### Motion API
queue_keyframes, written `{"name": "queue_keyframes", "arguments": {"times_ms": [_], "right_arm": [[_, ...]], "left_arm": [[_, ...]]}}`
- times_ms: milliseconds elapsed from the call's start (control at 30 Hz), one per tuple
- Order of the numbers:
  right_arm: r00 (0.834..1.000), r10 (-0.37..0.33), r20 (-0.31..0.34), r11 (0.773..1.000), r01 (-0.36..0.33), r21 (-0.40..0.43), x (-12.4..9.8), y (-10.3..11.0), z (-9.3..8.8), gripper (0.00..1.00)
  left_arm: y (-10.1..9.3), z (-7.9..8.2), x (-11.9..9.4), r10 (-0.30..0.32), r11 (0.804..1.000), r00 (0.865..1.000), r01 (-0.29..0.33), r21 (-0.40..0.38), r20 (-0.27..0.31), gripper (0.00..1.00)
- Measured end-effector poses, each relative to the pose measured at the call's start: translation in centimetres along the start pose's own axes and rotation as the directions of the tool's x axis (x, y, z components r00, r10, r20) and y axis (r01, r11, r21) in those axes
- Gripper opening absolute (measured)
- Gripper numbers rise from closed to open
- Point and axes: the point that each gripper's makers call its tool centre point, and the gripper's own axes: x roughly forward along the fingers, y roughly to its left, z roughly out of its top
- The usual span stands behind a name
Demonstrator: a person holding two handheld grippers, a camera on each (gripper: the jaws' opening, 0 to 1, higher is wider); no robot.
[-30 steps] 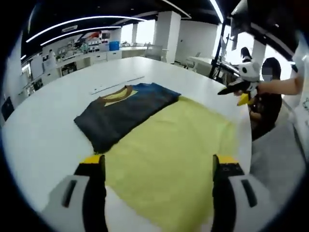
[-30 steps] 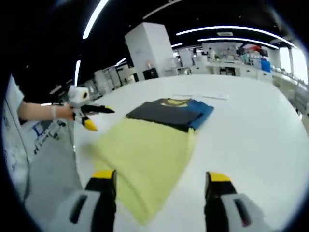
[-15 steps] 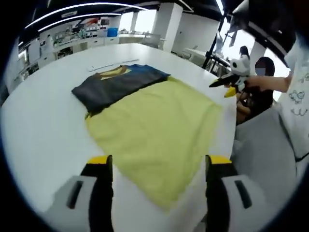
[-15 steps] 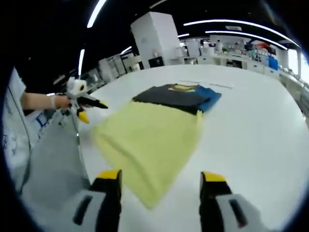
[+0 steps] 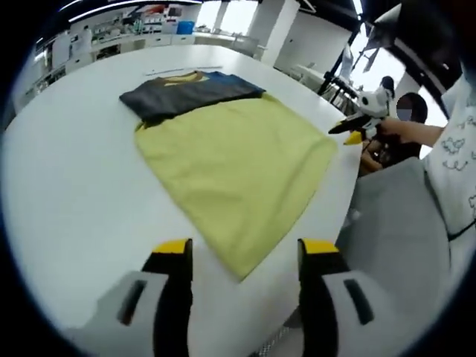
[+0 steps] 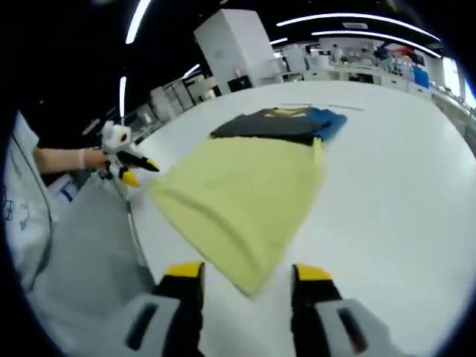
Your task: Fold the garment on the visible template until the final outline fits inside the template.
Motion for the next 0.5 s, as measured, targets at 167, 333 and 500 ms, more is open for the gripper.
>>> {"name": "queue_keyframes", "arguments": {"times_ms": [167, 333, 500], "right_arm": [[1.000, 0.004, -0.007, 1.000, -0.004, 0.008, -0.2, 0.0, -0.2, 0.38], [1.000, 0.016, -0.022, 1.000, -0.015, 0.025, -0.1, 0.3, -0.6, 0.30], [0.999, 0.023, -0.031, 0.999, -0.022, 0.043, 0.2, 0.3, -1.1, 0.26]], "left_arm": [[0.3, -0.6, 0.0, 0.009, 1.000, 1.000, -0.010, -0.024, -0.010, 0.42], [1.0, -1.8, -0.2, 0.028, 0.995, 0.999, -0.032, -0.092, -0.036, 0.33], [1.0, -2.3, -0.1, 0.023, 0.993, 0.999, -0.026, -0.115, -0.033, 0.26]]}}
